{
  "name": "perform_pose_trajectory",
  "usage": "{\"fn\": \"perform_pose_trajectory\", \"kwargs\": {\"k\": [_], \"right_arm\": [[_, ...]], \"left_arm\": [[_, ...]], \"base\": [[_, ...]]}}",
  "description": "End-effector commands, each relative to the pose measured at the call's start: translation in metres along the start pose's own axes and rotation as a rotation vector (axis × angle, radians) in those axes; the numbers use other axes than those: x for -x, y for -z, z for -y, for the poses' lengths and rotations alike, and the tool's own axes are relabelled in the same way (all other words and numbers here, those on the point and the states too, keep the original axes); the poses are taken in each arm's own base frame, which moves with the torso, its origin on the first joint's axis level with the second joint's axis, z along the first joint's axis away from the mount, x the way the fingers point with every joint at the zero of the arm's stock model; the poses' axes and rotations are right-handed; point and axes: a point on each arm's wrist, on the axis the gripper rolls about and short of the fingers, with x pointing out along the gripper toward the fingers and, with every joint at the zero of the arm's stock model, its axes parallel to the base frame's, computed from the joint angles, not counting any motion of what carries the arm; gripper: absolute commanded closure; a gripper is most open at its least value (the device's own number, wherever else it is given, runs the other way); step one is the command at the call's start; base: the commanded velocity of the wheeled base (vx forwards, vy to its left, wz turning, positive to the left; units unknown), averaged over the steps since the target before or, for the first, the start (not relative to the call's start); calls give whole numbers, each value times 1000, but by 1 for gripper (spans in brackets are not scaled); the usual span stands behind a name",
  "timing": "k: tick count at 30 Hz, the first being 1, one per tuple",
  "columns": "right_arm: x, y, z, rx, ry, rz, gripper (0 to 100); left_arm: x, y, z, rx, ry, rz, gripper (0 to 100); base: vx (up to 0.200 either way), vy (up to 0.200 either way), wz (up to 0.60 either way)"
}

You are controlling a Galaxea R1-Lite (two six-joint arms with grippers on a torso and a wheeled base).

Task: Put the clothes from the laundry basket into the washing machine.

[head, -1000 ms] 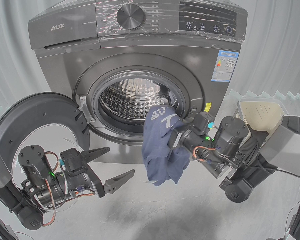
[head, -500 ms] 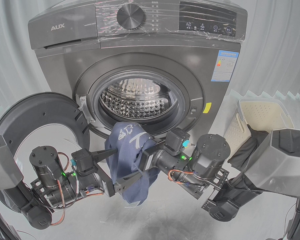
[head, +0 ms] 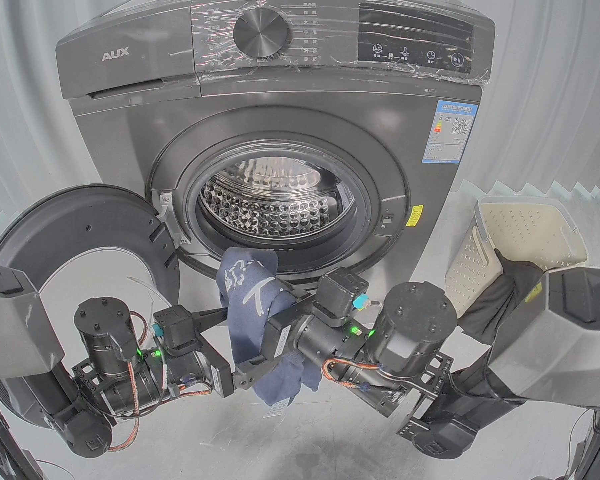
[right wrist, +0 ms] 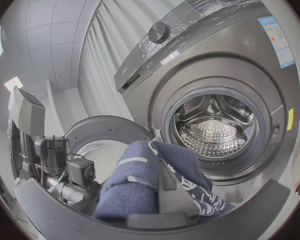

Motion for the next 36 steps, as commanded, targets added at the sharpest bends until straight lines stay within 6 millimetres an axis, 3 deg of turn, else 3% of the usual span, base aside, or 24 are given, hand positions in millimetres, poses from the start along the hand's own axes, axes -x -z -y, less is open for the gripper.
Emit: {"fn": "perform_pose_trajectory", "kwargs": {"k": [1,11,21,22,36], "right_arm": [[3,-7,-7,-11,-17,14,100],[20,-15,-16,-31,-43,4,100],[31,-11,-28,-52,-75,-28,100],[31,-10,-28,-52,-76,-28,100],[33,-1,-21,-45,-53,-68,100]], "left_arm": [[-2,5,-3,8,-8,-18,0],[-7,13,-14,21,-43,-40,0],[-9,18,-17,29,-54,-57,0],[-10,17,-16,27,-50,-55,100],[-13,0,-16,33,-48,19,100]], "base": [[0,0,0],[0,0,0],[0,0,0],[0,0,0],[0,0,0]]}}
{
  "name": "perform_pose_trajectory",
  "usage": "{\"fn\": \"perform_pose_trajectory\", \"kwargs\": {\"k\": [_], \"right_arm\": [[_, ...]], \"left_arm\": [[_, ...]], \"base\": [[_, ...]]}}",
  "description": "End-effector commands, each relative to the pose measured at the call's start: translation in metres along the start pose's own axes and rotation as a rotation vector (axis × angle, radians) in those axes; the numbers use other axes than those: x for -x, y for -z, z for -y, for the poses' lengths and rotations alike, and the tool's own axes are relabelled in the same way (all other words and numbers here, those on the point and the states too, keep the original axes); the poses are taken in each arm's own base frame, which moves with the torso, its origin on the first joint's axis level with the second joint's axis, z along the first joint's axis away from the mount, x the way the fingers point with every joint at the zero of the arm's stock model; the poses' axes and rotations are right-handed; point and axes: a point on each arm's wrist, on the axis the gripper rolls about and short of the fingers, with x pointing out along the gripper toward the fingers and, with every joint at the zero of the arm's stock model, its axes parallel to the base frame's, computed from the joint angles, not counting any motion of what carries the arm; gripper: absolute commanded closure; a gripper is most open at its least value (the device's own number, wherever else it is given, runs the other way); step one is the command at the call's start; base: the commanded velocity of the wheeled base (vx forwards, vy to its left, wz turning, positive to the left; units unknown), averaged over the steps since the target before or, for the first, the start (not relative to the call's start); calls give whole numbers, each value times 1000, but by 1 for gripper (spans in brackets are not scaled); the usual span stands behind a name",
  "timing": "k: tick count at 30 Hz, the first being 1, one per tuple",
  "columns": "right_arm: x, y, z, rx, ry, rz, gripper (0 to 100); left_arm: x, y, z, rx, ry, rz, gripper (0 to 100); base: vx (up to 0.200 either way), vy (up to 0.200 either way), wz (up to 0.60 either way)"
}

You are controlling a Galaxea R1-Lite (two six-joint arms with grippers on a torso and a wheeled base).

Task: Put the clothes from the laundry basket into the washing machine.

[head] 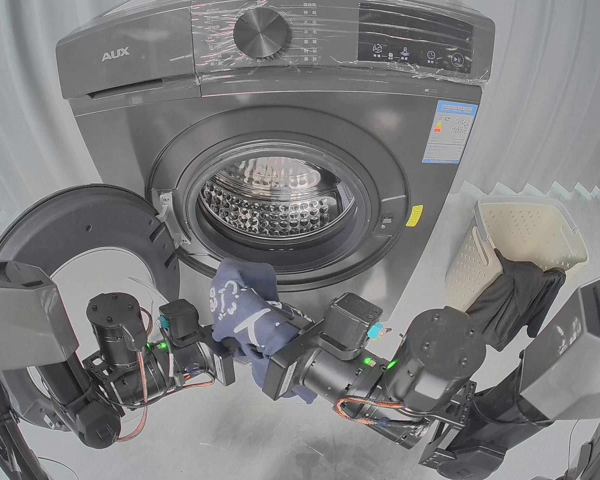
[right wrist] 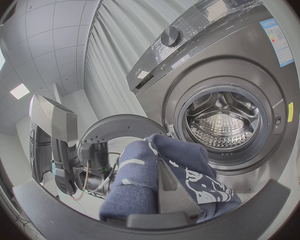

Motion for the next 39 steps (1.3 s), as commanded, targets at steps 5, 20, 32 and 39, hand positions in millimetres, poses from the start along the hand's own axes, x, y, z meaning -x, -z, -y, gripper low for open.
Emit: {"fn": "perform_pose_trajectory", "kwargs": {"k": [5,20,32,39], "right_arm": [[6,17,10,12,34,-74,100],[17,29,27,30,109,-142,0],[59,19,67,80,243,-220,0],[89,12,72,75,241,-265,0]], "left_arm": [[2,-16,3,17,10,64,100],[1,-22,1,29,5,94,100],[3,-27,1,25,4,110,100],[13,-31,6,24,-3,120,100]], "base": [[0,0,0],[0,0,0],[0,0,0],[0,0,0]]}}
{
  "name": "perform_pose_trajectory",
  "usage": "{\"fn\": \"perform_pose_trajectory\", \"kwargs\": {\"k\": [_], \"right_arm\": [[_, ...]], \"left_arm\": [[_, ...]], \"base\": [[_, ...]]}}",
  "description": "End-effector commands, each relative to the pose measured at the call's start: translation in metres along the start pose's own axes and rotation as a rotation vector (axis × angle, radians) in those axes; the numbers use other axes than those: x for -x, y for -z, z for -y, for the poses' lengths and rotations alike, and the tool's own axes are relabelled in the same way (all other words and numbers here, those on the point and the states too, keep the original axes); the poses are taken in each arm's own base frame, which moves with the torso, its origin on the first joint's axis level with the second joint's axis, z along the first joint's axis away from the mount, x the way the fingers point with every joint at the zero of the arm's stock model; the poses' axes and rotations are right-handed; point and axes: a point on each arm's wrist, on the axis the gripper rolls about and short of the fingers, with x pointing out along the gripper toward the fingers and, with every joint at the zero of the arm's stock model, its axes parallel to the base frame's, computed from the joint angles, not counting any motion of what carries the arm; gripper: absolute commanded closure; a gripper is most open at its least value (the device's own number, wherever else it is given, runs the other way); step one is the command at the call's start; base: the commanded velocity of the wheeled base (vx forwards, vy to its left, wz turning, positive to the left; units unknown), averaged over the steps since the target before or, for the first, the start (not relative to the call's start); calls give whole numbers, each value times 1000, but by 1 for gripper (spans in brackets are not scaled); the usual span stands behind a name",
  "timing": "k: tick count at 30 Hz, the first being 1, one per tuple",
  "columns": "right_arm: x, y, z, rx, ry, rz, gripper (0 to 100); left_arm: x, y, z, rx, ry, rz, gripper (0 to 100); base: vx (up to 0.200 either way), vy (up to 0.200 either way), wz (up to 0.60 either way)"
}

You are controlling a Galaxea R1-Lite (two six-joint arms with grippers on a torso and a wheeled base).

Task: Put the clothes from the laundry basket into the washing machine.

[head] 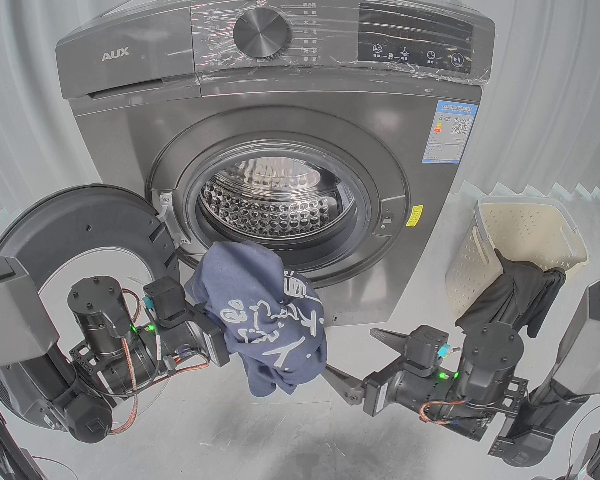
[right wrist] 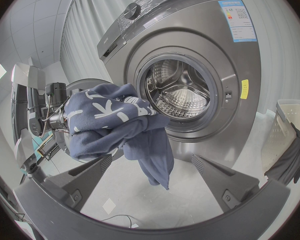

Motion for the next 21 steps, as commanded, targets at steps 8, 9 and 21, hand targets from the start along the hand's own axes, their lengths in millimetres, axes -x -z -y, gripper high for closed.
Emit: {"fn": "perform_pose_trajectory", "kwargs": {"k": [8,9,21], "right_arm": [[16,-18,45,-32,111,77,0],[17,-17,47,-35,112,71,0],[12,-4,57,-40,137,21,0]], "left_arm": [[13,-7,7,-17,-4,15,100],[14,-7,7,-17,-6,13,100],[12,1,15,-18,-14,-19,100]], "base": [[0,0,0],[0,0,0],[33,0,0]]}}
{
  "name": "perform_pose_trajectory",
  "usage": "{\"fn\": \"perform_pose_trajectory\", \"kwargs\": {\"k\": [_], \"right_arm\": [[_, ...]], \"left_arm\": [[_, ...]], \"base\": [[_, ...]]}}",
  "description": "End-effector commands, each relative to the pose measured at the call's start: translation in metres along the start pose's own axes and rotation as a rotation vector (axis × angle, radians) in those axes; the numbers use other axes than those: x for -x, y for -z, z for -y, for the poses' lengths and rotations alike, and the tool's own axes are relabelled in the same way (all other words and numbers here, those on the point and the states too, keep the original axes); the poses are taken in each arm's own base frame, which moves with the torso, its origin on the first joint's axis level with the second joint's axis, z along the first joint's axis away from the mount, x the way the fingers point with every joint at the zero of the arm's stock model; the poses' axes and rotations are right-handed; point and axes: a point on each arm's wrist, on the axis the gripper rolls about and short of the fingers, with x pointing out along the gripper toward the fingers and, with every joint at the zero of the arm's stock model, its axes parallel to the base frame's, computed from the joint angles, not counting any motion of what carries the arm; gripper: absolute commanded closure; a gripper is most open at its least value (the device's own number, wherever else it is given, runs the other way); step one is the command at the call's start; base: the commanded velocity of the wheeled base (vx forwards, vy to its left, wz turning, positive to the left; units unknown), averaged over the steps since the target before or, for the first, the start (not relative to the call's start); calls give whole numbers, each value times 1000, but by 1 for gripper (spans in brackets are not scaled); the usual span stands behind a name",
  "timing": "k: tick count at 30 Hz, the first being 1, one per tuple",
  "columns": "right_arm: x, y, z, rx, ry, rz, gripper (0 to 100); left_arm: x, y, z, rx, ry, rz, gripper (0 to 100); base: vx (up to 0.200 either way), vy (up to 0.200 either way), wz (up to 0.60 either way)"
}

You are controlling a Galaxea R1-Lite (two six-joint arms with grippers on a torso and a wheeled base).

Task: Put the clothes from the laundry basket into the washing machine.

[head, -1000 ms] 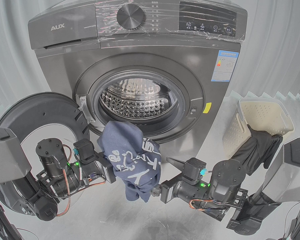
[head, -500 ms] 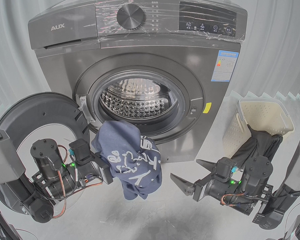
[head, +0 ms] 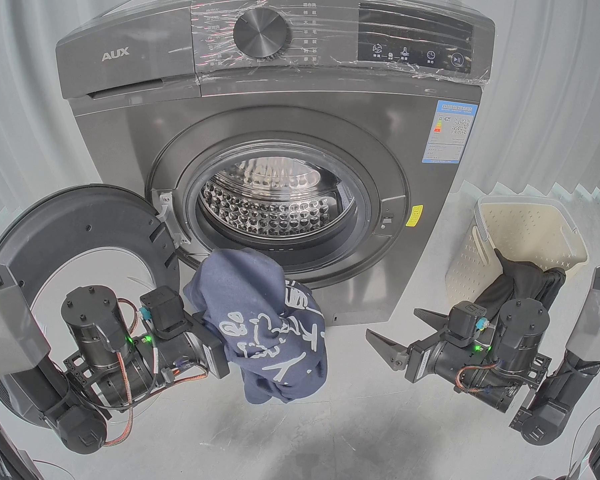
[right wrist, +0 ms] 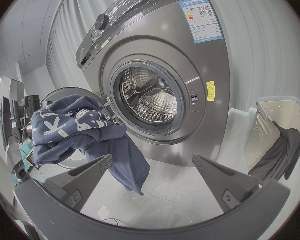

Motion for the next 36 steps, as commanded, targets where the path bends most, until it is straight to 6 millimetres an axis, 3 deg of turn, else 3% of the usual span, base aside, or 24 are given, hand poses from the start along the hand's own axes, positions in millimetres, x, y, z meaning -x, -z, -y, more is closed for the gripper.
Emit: {"fn": "perform_pose_trajectory", "kwargs": {"k": [1,19,30,31,36], "right_arm": [[-1,2,1,-1,4,-7,0],[1,0,-3,2,-9,-1,0],[23,-4,-22,16,-89,1,0],[32,-6,-28,22,-119,7,0],[40,-7,-35,26,-151,5,0]], "left_arm": [[0,2,1,2,4,-10,100],[-1,3,9,-3,34,-14,100],[3,6,20,-2,65,-31,100],[2,7,26,-3,48,-34,100],[-8,13,28,13,33,-46,100]], "base": [[200,0,0],[200,0,0],[0,0,0],[0,0,0],[0,0,0]]}}
